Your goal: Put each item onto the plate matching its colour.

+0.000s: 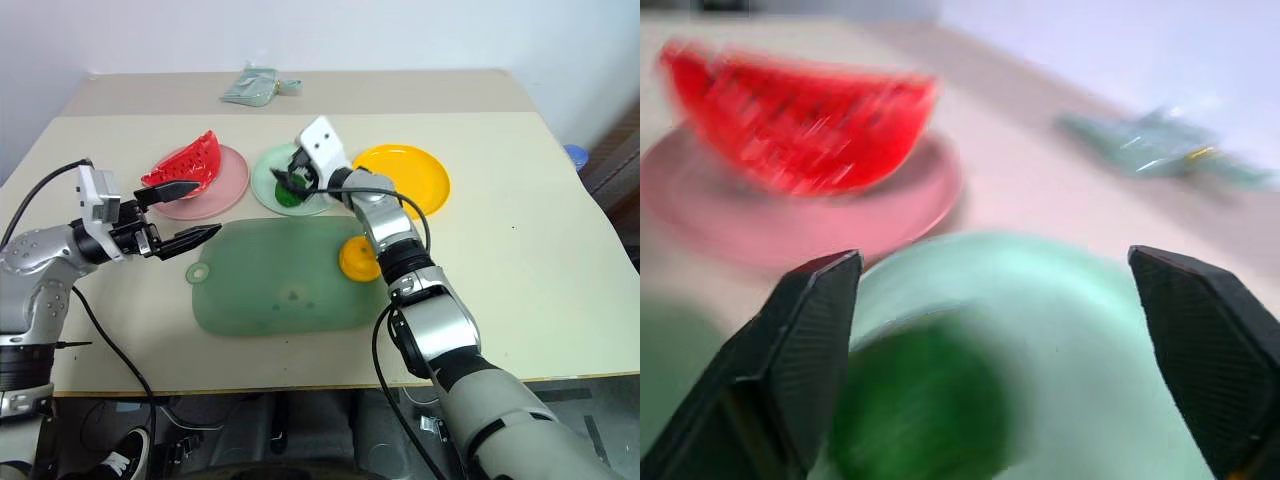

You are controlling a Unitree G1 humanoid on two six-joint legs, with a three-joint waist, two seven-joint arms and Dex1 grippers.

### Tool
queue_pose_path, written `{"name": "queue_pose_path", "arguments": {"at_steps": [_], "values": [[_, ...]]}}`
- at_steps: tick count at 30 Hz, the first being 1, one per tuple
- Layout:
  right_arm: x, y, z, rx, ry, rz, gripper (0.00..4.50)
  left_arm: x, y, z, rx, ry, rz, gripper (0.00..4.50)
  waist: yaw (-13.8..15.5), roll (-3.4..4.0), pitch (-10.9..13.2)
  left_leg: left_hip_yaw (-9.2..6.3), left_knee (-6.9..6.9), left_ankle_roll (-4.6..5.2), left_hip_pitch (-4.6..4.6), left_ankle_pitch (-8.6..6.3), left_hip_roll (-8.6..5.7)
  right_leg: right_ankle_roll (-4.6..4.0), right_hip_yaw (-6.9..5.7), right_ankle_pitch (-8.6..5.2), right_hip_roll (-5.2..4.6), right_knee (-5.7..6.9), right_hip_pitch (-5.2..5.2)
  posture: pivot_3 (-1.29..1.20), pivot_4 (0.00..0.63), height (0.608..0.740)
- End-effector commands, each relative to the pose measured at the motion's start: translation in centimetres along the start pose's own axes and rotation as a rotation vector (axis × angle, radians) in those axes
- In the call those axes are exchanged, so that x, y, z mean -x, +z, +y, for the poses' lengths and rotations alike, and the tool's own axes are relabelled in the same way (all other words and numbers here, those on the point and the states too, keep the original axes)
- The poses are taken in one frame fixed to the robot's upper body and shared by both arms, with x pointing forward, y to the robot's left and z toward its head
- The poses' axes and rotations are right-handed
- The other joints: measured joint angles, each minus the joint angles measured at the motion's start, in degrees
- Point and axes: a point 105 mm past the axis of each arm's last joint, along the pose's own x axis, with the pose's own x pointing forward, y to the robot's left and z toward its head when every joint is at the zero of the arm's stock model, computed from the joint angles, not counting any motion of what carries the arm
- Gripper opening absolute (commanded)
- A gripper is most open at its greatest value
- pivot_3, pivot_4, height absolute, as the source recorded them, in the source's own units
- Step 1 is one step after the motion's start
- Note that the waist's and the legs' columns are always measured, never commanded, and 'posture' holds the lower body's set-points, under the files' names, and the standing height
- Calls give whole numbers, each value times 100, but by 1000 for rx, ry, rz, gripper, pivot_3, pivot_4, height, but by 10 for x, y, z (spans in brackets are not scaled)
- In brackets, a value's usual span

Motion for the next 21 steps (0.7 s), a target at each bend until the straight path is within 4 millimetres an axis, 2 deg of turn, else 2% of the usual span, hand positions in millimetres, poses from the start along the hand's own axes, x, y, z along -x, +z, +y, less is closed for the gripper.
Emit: {"name": "queue_pose_path", "arguments": {"at_steps": [1, 3, 6, 9, 14, 19, 21], "values": [[23, 40, -12, -72, 97, -150, 4448, 8, 24, -14, 13, -68, -73, 4500, 9, 0, 0, 0, 0, 0, -1, 0, 0, 0, 0, 0, -1, -2, 0, 0, 150, 740], [46, 40, -6, -41, 216, -127, 4448, 10, 28, -23, 50, -121, -90, 4500, 15, 0, 0, -1, 1, 0, -1, 0, 0, 1, 0, 0, -2, -2, 1, 0, 150, 740], [84, 29, 11, -4, 400, -7, 4448, 9, 32, -33, 88, -192, -102, 4500, 34, 0, 0, -4, 2, 1, 0, 0, -1, 1, -1, 0, -1, -2, 4, 0, 150, 740], [109, 11, 22, 9, 473, 133, 4448, 12, 35, -44, 159, -318, -110, 4500, -10, 2, 1, -3, 6, 1, 4, -1, -1, 0, -1, 0, 1, 3, 4, 0, 150, 740], [137, -24, 29, 37, 500, 308, 4448, 13, 26, -48, 136, -374, -38, 4500, -6, 6, 1, 0, -1, 1, 17, -1, 3, -3, 3, -1, 11, 5, 4, 0, 150, 740], [149, -44, 34, 40, 505, 393, 4448, 8, 7, -50, 78, -404, 58, 4500, 33, 5, 1, 2, 7, 1, 6, -1, 0, -1, 3, 0, 7, -3, 5, 0, 150, 740], [149, -54, 28, 81, 469, 437, 4448, 5, 2, -46, 67, -380, 71, 4500, 31, 5, 1, 2, 10, 1, 6, -1, 0, -1, 3, 0, 7, -2, 5, 0, 150, 740]]}}
